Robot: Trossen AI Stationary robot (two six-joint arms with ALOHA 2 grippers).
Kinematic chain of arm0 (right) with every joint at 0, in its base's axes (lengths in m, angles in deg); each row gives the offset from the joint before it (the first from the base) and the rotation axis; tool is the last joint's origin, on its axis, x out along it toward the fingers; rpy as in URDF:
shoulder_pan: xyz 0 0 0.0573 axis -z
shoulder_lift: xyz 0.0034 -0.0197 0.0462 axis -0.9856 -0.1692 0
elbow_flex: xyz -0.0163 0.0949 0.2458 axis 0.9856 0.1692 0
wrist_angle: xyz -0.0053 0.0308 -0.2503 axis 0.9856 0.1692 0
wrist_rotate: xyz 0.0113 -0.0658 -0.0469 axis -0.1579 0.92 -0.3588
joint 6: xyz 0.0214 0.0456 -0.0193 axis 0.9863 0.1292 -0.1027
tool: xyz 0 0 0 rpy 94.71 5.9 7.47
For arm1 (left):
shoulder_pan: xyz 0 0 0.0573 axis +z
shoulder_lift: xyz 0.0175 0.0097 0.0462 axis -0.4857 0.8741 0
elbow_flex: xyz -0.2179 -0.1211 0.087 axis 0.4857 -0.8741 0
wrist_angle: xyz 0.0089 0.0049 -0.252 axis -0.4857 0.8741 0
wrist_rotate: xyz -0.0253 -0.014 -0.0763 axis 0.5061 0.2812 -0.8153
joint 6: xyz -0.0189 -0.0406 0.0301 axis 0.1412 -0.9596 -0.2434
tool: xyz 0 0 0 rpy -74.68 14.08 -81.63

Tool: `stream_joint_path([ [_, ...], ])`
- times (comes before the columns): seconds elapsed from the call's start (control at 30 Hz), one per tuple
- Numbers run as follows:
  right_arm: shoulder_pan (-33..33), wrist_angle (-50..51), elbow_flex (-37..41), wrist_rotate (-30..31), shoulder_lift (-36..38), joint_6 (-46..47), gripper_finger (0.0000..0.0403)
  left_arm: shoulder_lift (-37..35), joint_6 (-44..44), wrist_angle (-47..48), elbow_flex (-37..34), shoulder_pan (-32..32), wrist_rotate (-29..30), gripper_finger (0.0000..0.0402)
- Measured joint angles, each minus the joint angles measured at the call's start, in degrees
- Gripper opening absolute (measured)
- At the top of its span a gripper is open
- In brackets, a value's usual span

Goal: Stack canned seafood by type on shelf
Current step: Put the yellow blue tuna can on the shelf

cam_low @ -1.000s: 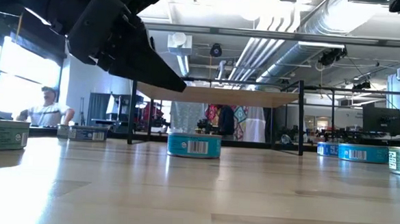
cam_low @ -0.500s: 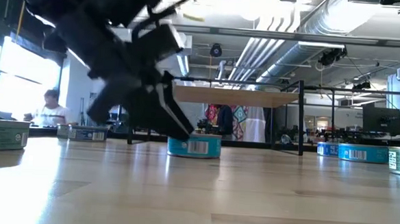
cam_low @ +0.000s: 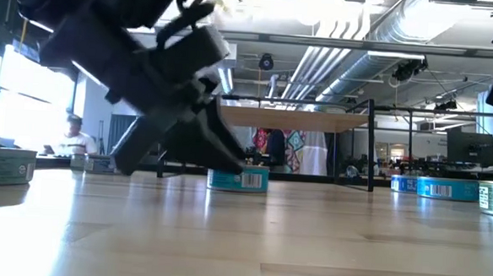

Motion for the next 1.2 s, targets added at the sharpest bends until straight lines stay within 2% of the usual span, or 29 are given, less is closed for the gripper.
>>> stream_joint_path([
  [0.27,0.0,-0.3,0.0,0.8,0.0,-0.8,0.0199,0.0,1.2,2.5,0.7,5.8,1.0,0.0165],
  [0.37,0.0,-0.3,0.0,1.8,0.0,-0.8,0.0199,0.0,2.8,5.3,0.7,7.9,-4.0,0.0166],
  [0.43,0.0,-0.2,0.0,2.3,0.0,-0.8,0.0199,-0.1,2.3,6.0,0.9,8.8,-6.6,0.0155],
  [0.5,0.0,-0.2,0.0,2.5,0.0,-0.8,0.0199,-0.1,1.7,6.9,1.0,9.1,-6.5,0.0131],
  [0.7,0.0,0.5,0.0,4.0,0.0,-0.8,0.0199,-0.2,4.3,9.4,1.1,8.8,-5.4,0.002],
  [0.73,0.0,0.6,0.0,4.4,0.0,-0.8,0.0199,-0.2,4.3,9.4,1.1,8.8,-5.1,0.0011],
  [1.2,0.0,0.7,0.0,4.6,0.0,-0.8,0.0199,-3.4,4.3,10.5,0.5,2.1,-2.1,0.0],
])
